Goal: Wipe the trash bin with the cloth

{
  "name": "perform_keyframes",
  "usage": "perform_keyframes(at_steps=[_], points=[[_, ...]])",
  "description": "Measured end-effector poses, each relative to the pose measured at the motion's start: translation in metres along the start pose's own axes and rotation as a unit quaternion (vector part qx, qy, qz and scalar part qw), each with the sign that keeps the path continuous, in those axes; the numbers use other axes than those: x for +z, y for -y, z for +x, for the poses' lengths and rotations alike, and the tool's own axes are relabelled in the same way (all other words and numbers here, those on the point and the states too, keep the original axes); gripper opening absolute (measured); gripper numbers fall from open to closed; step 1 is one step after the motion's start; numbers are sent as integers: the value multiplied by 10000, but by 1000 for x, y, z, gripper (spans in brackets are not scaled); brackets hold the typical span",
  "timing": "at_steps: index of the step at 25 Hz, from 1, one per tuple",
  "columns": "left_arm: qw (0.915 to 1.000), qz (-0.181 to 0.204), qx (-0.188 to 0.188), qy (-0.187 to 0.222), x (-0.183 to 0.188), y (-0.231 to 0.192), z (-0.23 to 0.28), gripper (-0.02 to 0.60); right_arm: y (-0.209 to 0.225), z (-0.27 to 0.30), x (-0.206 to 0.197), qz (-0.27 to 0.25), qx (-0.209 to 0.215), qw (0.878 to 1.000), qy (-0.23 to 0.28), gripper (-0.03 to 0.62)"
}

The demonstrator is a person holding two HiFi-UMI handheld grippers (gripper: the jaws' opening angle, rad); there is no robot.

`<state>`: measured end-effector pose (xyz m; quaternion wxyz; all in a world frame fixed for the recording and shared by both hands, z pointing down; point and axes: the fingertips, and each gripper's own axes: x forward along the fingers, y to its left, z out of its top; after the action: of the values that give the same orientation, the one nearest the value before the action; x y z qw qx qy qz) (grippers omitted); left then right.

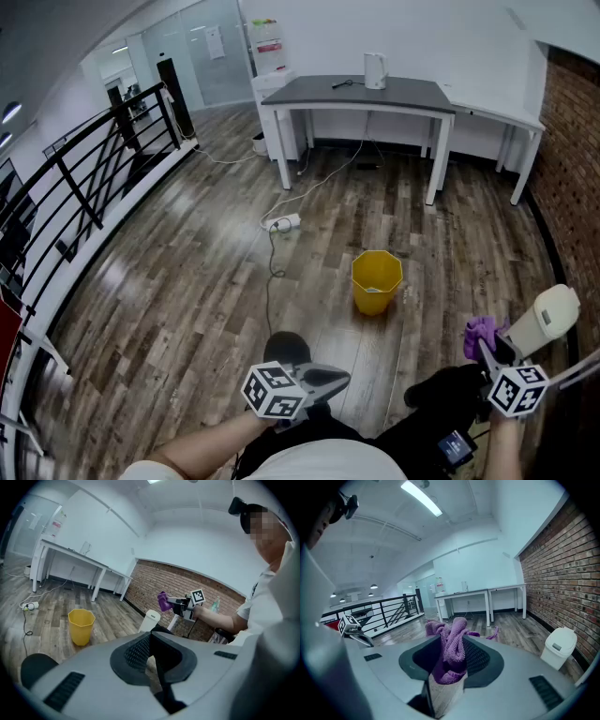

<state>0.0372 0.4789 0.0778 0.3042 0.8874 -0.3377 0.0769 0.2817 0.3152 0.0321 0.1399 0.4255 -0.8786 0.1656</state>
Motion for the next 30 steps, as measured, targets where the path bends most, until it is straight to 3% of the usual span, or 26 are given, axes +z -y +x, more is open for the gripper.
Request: perform_keyframes(at_steps=[10,17,20,24,30], points=[[9993,102,239,285,26,-25,-6,5,-7,35,25,263,183,9993,202,144],[9975,100,342,603,53,-40,-10,5,-19,53,30,-73,304,9994,144,144],[9955,260,671,625,64,-57,-11,5,-17,60,32,-106,310,9994,99,144],[9863,534,1353,781,88,-86,-21,5,-13,70,40,-120,335,9993,111,144],[9816,617,1589,866,111,-111,-27,5,-14,90,59,-180,358,9990,210,144]])
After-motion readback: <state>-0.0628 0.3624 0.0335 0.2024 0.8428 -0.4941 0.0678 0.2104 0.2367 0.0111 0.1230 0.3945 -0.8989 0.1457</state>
